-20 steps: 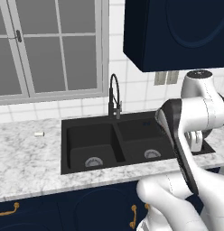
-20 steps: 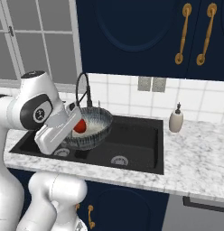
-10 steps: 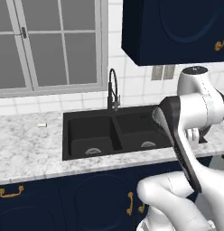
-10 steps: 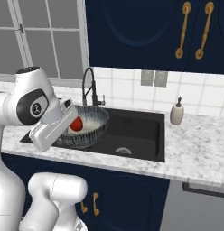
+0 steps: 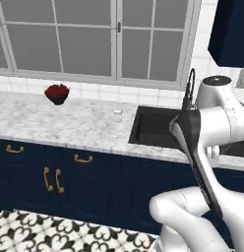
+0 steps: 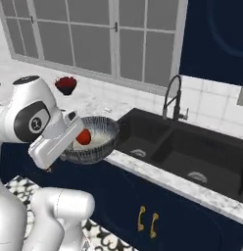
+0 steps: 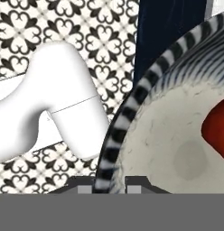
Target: Pick the bell pepper from the sink and place it in the bowl. Then pick the bowl and place it in the microwave. Then close the microwave door and press the start button.
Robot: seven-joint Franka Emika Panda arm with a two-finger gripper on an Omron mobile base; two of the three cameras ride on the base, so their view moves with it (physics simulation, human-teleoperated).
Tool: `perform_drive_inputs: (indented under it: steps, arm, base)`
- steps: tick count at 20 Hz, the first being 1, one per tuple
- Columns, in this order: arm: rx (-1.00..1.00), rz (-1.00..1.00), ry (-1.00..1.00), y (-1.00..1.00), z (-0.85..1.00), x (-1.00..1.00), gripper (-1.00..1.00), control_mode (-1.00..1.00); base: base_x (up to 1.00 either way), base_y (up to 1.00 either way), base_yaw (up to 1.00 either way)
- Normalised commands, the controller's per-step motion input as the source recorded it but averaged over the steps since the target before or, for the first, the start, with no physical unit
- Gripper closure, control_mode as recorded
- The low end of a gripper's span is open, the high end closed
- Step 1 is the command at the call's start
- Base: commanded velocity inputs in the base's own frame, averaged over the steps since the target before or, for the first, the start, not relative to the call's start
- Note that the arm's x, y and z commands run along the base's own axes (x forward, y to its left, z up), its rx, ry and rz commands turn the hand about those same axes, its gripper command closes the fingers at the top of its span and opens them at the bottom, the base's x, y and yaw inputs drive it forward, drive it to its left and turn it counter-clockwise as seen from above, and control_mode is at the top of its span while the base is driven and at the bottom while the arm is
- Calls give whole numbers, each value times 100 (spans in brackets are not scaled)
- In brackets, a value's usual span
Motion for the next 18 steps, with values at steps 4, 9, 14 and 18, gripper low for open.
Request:
perform_drive_inputs:
  steps: [4, 9, 14, 18]
  arm:
    - [0, 0, 0, 0, 0, 0, 100, 100]
    - [0, 0, 0, 0, 0, 0, 100, 100]
    - [0, 0, 0, 0, 0, 0, 100, 100]
    - [0, 0, 0, 0, 0, 0, 100, 100]
  base:
    - [0, 9, 95]
    - [0, 0, 100]
    - [0, 0, 100]
    - [0, 0, 100]
